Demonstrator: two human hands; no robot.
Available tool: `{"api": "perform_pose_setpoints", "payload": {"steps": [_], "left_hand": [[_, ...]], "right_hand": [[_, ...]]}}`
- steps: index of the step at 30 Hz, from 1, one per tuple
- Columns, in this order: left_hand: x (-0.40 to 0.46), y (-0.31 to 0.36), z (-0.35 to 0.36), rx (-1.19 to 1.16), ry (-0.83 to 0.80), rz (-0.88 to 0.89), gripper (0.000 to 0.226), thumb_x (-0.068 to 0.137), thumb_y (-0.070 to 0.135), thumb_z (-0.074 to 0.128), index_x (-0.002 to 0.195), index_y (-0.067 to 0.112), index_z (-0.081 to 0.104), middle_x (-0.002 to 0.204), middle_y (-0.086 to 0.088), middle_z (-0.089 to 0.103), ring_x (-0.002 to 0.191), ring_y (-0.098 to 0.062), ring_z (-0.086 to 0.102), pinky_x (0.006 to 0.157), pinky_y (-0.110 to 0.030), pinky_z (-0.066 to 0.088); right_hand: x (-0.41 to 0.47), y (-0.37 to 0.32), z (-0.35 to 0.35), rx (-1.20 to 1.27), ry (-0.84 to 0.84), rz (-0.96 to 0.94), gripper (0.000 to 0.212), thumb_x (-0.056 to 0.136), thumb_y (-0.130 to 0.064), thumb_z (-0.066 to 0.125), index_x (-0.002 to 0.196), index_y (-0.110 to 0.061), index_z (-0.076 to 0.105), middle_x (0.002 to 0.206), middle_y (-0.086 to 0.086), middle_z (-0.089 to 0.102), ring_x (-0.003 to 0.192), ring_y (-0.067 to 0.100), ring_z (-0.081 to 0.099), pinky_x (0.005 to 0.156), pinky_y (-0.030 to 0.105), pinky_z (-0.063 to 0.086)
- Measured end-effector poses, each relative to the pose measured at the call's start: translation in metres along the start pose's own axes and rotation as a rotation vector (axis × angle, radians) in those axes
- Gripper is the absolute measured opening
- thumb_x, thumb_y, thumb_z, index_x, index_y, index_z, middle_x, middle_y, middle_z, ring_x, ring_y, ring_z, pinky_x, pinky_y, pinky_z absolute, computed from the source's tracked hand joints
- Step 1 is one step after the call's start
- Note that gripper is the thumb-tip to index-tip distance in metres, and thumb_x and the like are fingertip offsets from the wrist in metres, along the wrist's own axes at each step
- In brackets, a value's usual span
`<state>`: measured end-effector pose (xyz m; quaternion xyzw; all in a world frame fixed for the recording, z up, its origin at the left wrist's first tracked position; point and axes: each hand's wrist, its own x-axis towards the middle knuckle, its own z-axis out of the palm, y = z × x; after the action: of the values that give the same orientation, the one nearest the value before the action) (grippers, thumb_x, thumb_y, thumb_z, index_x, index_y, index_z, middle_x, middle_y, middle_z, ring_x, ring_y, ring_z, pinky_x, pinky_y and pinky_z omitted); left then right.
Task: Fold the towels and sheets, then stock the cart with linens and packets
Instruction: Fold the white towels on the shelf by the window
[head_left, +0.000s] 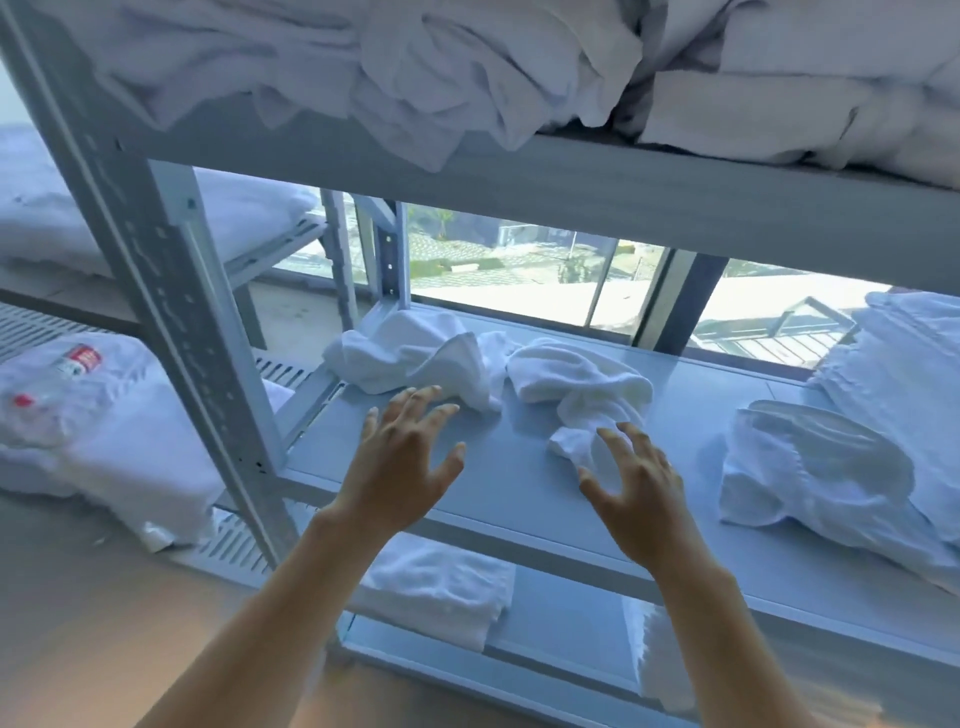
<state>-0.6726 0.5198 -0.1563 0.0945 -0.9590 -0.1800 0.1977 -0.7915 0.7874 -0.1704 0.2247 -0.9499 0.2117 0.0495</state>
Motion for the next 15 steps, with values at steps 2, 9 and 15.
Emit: {"api": "perform_pose_setpoints", "payload": {"steps": [2, 9, 15], "left_hand": [[0.013, -0.013, 0.004, -0.005, -0.007, 0.000, 0.052, 0.099, 0.045, 0.054, 0.146, 0.023, 0.053, 0.161, 0.001, 0.037, 0.150, -0.022, 0.029, 0.118, -0.057, 0.027], [0.079, -0.071, 0.023, -0.051, 0.018, 0.018, 0.050, 0.098, 0.045, 0.056, 0.143, 0.023, 0.055, 0.158, -0.002, 0.042, 0.149, -0.025, 0.031, 0.117, -0.059, 0.029], [0.133, -0.117, 0.058, -0.031, -0.017, 0.057, 0.061, 0.091, 0.044, 0.066, 0.146, 0.020, 0.051, 0.157, -0.007, 0.043, 0.145, -0.033, 0.034, 0.114, -0.058, 0.033]], "right_hand": [[0.013, -0.006, 0.009, 0.004, -0.008, 0.017, 0.063, 0.095, -0.051, 0.057, 0.152, -0.026, 0.045, 0.162, 0.001, 0.035, 0.147, 0.027, 0.034, 0.118, 0.048, 0.030], [0.050, -0.004, 0.035, -0.035, -0.030, 0.122, 0.063, 0.095, -0.051, 0.058, 0.152, -0.028, 0.045, 0.162, -0.002, 0.035, 0.145, 0.025, 0.037, 0.115, 0.043, 0.031], [0.078, -0.005, 0.058, -0.083, -0.060, 0.213, 0.062, 0.097, -0.048, 0.060, 0.152, -0.025, 0.044, 0.164, -0.001, 0.030, 0.147, 0.027, 0.033, 0.115, 0.043, 0.029]]}}
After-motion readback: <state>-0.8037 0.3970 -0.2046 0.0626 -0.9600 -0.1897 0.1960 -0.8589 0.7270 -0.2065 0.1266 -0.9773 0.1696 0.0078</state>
